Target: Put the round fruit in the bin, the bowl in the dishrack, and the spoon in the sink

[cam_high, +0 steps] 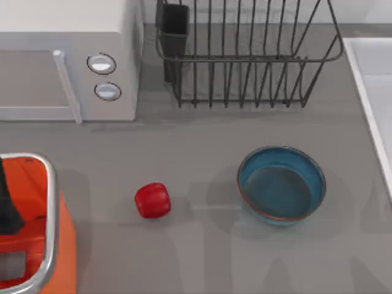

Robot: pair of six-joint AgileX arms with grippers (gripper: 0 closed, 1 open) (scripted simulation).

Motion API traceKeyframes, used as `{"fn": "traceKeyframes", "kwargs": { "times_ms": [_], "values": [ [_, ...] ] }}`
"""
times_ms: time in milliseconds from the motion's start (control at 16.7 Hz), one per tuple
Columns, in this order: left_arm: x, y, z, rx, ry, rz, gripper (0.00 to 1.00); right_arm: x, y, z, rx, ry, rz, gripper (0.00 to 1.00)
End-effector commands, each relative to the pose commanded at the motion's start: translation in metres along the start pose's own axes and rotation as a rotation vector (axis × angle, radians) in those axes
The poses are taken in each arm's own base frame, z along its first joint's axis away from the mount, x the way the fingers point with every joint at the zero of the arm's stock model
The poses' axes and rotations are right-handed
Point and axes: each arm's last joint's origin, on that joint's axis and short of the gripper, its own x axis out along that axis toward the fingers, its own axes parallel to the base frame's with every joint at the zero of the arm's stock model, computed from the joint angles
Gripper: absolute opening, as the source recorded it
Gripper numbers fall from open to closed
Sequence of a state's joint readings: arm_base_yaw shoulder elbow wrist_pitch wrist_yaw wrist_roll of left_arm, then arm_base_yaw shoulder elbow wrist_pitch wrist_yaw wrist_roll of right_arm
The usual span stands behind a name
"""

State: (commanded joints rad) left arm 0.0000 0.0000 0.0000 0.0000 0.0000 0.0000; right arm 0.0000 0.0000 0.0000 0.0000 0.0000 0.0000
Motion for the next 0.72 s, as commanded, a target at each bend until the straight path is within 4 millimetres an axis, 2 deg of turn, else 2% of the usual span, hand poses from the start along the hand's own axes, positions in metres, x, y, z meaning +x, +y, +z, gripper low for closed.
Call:
{"fn": "traceKeyframes", "kwargs": {
  "times_ms": [180, 360, 540, 720],
  "values": [
    [0.0, 0.0, 0.002, 0.005, 0.006, -0.004, 1.0, 0.0, 0.0, 0.0, 0.0, 0.0, 0.0, 1.0],
    [0.001, -0.004, 0.015, 0.047, 0.062, -0.039, 1.0, 0.0, 0.0, 0.0, 0.0, 0.0, 0.0, 1.0],
    [0.007, -0.01, 0.041, 0.12, 0.162, -0.102, 1.0, 0.0, 0.0, 0.0, 0.0, 0.0, 0.0, 1.0],
    [0.023, -0.021, 0.073, 0.215, 0.294, -0.194, 1.0, 0.0, 0.0, 0.0, 0.0, 0.0, 0.0, 1.0]
  ]
}}
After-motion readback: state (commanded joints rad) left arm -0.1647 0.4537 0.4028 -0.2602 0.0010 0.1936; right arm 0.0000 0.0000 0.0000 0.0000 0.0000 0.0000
